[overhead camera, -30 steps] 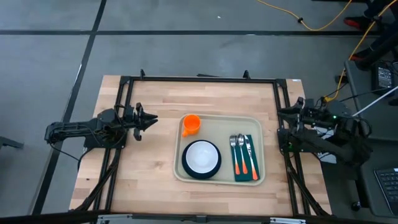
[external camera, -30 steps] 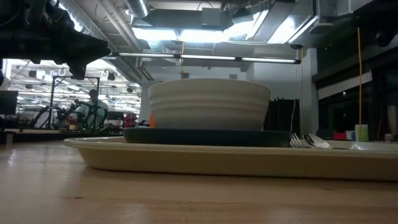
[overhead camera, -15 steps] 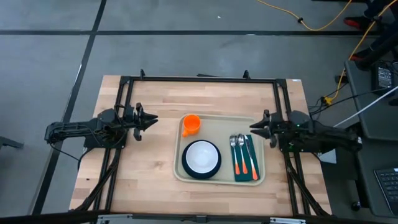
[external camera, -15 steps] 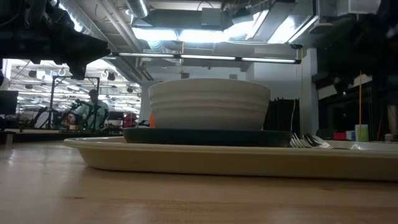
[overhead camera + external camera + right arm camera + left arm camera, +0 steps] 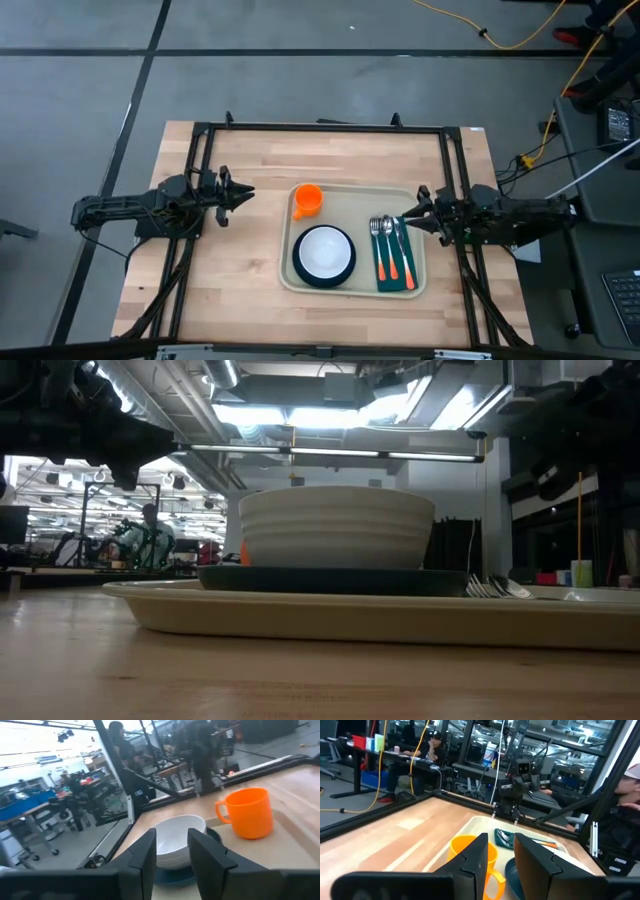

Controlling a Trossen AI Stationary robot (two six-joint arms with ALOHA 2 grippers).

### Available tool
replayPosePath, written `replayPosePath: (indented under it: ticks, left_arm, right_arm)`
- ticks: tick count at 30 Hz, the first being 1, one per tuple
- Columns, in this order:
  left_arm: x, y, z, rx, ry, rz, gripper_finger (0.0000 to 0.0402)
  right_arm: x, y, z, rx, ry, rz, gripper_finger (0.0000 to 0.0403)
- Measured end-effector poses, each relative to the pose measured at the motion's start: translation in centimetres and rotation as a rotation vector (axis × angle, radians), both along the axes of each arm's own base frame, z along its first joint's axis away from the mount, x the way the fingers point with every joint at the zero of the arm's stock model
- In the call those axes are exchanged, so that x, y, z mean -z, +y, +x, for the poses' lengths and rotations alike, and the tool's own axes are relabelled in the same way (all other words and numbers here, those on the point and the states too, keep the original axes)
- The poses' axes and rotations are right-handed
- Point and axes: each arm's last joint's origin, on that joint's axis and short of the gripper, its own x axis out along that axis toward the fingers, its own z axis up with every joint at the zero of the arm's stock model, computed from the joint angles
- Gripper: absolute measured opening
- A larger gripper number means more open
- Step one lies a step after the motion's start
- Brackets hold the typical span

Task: Set up tray
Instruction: Return to Home Position

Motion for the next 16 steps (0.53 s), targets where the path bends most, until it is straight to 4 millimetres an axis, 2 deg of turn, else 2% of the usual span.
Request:
replayPosePath:
  ticks: [4,9,16]
  left_arm:
    - [0.02,0.01,0.01,-0.003,0.002,0.0,0.0088]
    - [0.02,0.01,0.01,-0.003,0.003,0.0,0.0088]
    - [0.02,0.01,0.01,-0.004,0.003,0.0,0.0088]
  right_arm:
    - [-0.03,0.34,-0.04,-0.022,-0.016,-0.061,0.0116]
    - [-0.52,0.05,-0.02,0.112,-0.112,-0.356,0.0116]
    - [0.15,0.06,0.03,0.095,-0.047,-0.383,0.0116]
